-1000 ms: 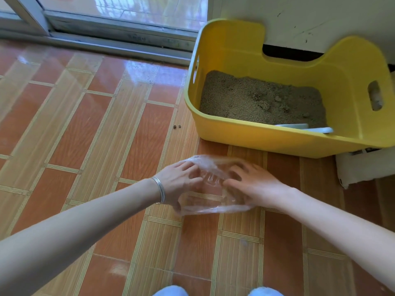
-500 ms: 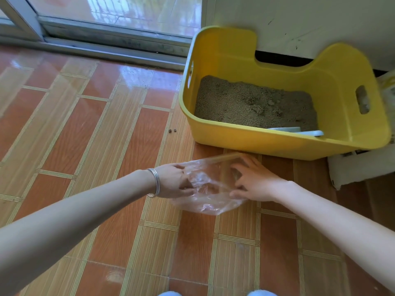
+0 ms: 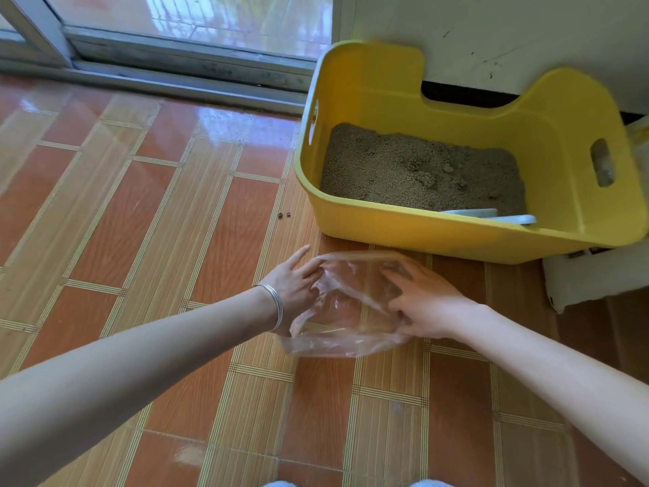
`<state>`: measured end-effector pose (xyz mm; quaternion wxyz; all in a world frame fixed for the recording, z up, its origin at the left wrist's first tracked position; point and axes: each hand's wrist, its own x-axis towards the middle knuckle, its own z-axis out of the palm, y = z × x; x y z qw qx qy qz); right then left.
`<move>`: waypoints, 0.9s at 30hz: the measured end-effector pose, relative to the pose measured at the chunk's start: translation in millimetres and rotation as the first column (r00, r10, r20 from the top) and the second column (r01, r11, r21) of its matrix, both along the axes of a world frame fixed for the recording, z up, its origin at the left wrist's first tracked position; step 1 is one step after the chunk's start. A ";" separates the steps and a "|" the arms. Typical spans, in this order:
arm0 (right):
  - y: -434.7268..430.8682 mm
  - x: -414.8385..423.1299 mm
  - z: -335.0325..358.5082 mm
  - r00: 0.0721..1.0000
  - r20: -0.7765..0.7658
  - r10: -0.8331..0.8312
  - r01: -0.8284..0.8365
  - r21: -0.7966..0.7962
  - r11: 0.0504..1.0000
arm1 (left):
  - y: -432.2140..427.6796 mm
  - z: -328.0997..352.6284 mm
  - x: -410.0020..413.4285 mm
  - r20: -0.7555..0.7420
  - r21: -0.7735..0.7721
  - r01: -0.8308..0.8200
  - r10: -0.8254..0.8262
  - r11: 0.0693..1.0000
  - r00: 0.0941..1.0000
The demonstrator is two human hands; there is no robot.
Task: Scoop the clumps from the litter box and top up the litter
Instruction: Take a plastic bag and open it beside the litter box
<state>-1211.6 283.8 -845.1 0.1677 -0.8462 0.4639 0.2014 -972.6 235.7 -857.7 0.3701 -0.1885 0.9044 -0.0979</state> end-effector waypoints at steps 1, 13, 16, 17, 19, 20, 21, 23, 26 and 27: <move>0.0 0.4 0.3 1.000 -0.023 -0.016 0.016 0.004 1.000 | -0.9 2.5 -2.4 0.058 0.007 0.014 -0.014 1.000 0.998; -4.1 -3.7 8.7 0.994 -0.096 -0.045 0.051 0.064 0.997 | -16.2 27.3 8.1 -0.007 0.248 -0.071 0.075 0.966 0.997; -4.3 -3.8 14.9 0.995 -0.099 0.007 -0.003 0.045 0.999 | -14.5 26.4 11.3 -0.160 0.205 -0.022 0.055 0.979 0.985; -4.0 -2.9 17.3 0.996 -0.082 0.023 -0.023 -0.003 1.000 | -12.4 26.0 11.9 -0.245 0.183 -0.018 0.063 0.983 0.967; -2.1 1.2 21.7 0.997 0.004 0.080 -0.079 -0.158 0.984 | -3.7 23.9 11.3 -0.446 0.102 -0.008 0.053 0.995 0.893; -1.7 3.2 22.1 0.990 0.032 0.137 -0.125 -0.246 0.961 | 2.6 21.6 9.9 -0.552 0.056 -0.005 0.035 0.998 0.833; -1.6 4.9 22.5 0.981 0.049 0.186 -0.162 -0.308 0.937 | 10.1 19.2 8.1 -0.646 0.044 -0.001 0.029 0.999 0.763; -2.8 6.5 20.7 0.964 0.078 0.255 -0.219 -0.311 0.925 | 24.6 13.2 6.6 -0.725 0.073 0.026 0.035 0.997 0.687; -9.7 2.4 16.7 0.965 -0.069 0.253 -0.262 -0.182 0.948 | 32.5 8.9 12.1 -0.543 0.086 0.025 0.026 0.996 0.839; -11.7 -1.7 13.2 0.965 -0.105 0.242 -0.255 -0.136 0.957 | 31.0 6.7 14.8 -0.434 0.139 -0.020 0.079 0.990 0.898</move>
